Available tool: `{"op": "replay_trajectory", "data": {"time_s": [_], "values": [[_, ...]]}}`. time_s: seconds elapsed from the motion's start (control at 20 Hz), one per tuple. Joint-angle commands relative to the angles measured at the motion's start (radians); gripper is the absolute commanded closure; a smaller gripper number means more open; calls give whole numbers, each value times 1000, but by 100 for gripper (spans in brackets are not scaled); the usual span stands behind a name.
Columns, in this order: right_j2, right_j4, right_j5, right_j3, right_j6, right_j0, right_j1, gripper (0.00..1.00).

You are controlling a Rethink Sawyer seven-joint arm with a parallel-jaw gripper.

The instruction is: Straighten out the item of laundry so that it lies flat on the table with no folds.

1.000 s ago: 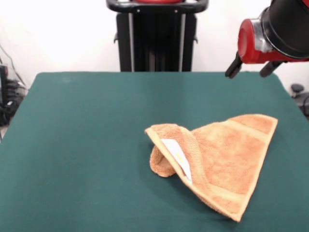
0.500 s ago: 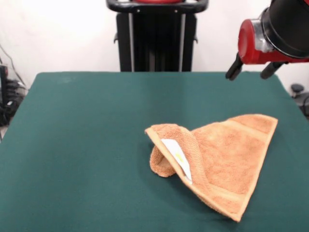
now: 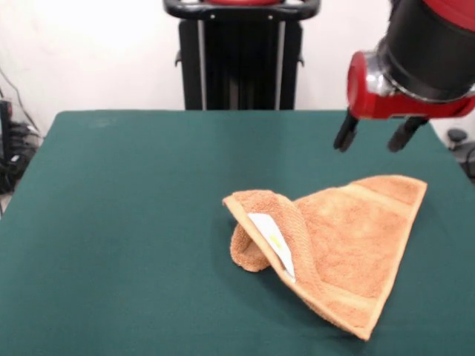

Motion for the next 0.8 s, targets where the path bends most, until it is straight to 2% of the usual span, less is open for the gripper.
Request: {"op": "replay_trajectory", "data": {"time_s": [0.05, 0.15, 0.2, 0.45, 0.8], "values": [[117, -25, -277, 524, 78, 53, -120, 0], [115, -30, -302, 554, 61, 58, -132, 0], [117, -34, -349, 589, 51, 60, -149, 100], [128, -26, -439, 712, 50, 62, -195, 100], [172, -19, -639, 901, 42, 46, -248, 100]]}}
